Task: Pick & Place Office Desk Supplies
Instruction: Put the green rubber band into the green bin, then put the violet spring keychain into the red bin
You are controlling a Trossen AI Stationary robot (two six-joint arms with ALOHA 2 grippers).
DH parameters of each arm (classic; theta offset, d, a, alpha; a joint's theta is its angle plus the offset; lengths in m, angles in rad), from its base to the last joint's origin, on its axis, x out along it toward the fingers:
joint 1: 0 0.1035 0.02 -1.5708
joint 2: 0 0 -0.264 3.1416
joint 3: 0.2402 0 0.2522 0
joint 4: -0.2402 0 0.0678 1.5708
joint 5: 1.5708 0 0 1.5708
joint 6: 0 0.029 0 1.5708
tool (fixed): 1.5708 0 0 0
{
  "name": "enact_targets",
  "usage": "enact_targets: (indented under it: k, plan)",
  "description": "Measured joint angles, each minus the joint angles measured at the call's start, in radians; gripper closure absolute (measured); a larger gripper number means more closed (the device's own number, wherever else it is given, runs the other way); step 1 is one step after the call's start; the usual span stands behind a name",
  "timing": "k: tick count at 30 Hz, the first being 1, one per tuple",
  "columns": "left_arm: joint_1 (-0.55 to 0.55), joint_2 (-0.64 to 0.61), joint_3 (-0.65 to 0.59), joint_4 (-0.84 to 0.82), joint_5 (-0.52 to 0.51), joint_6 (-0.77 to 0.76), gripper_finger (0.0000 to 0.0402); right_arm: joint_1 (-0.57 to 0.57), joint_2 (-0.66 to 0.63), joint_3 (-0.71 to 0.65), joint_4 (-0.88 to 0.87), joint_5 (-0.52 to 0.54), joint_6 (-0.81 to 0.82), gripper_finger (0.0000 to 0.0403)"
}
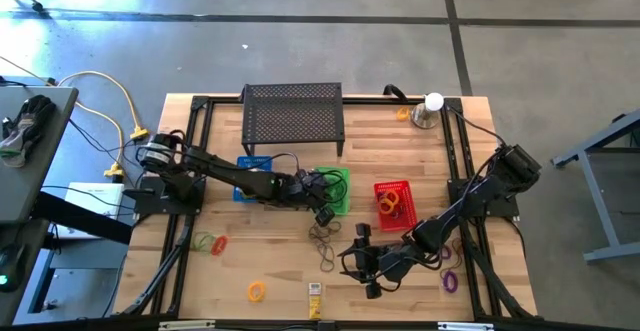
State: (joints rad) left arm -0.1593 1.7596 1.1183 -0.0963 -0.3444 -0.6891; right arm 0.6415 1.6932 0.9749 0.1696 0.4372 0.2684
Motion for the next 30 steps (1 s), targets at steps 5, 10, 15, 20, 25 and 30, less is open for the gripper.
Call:
enact_targets:
  k: [5, 10, 15, 20, 25, 30]
  plan:
    - [0.006, 0.000, 0.000, -0.001, 0.000, -0.039, 0.0325, 0.000, 0.000, 0.000, 0.000, 0.000, 0.000, 0.0215]
    - [0.012, -0.014, 0.000, -0.005, 0.005, -0.010, 0.0317, 0.000, 0.000, 0.000, 0.000, -0.018, 0.000, 0.0215]
    - [0.011, -0.081, 0.000, -0.001, 0.122, 0.031, 0.0316, 0.000, -0.001, 0.000, -0.001, -0.118, 0.011, 0.0215]
    - [0.002, -0.134, 0.000, -0.001, 0.343, 0.028, 0.0316, 0.000, -0.001, 0.000, -0.066, -0.313, 0.107, 0.0215]
    - [-0.046, -0.139, 0.000, -0.026, 0.471, 0.027, 0.0316, 0.009, -0.001, 0.000, -0.217, -0.454, 0.299, 0.0215]
    - [-0.100, -0.139, 0.000, -0.069, 0.474, 0.027, 0.0316, 0.054, -0.001, 0.000, -0.408, -0.511, 0.578, 0.0215]
